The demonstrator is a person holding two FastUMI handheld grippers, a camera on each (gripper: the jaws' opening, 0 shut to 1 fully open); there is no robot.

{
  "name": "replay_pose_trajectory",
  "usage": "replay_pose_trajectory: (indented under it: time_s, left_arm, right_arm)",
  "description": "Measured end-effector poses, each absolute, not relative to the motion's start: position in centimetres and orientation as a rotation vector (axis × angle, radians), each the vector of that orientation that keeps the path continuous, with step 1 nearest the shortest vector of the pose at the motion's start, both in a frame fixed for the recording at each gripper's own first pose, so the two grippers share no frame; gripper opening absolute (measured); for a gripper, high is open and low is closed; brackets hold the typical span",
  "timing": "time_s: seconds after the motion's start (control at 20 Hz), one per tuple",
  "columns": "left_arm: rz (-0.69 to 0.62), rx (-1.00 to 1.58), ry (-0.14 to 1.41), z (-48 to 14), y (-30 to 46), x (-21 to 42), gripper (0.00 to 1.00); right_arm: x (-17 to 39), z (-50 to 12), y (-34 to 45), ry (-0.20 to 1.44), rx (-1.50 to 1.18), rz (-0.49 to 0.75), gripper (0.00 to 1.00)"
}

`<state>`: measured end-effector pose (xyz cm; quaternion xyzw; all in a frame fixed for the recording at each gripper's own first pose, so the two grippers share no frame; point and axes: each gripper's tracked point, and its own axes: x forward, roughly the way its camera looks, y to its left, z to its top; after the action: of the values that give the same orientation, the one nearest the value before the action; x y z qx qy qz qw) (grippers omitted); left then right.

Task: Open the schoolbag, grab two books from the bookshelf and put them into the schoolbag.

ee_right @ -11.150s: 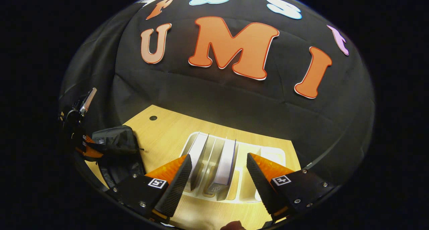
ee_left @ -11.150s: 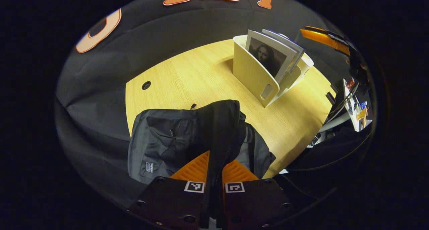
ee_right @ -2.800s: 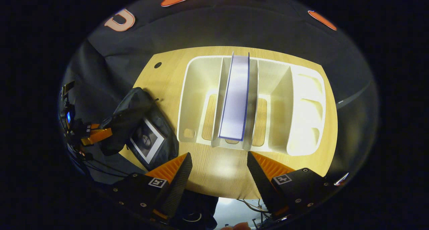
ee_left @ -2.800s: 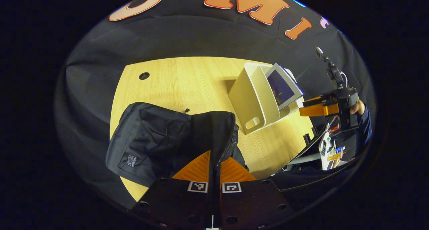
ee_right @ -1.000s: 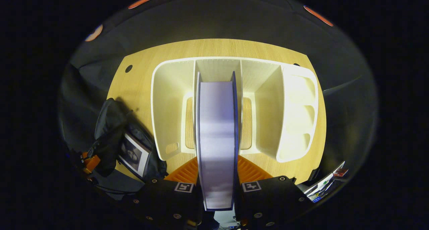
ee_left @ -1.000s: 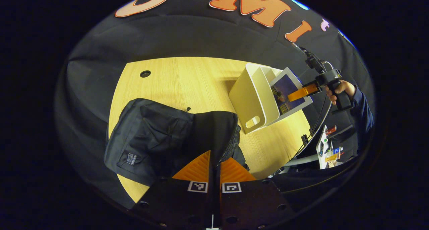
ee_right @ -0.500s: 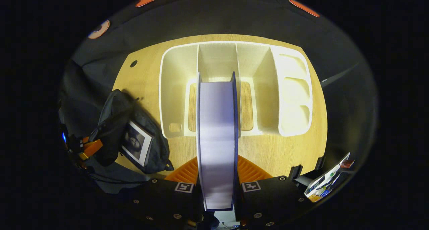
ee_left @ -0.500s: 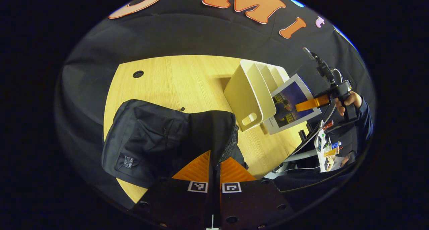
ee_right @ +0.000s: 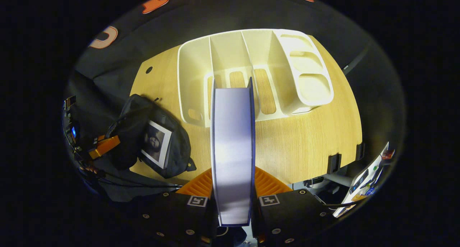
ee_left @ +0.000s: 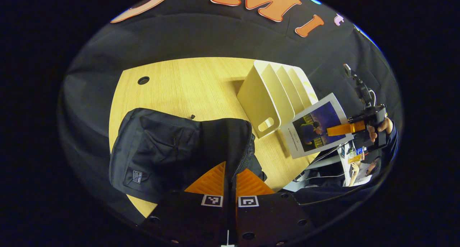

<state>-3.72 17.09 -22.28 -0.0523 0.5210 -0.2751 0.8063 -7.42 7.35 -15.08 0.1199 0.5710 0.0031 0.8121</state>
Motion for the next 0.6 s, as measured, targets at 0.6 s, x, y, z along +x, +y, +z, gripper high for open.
replay_pose_trajectory:
  time_s: [0.6]
  left_arm:
    - [-0.610,-0.044,1.122,-21.8,16.7,-3.3,0.02]
  right_arm:
    - [-12.2,-15.0,11.4,1.067,0.668,0.084,0.37]
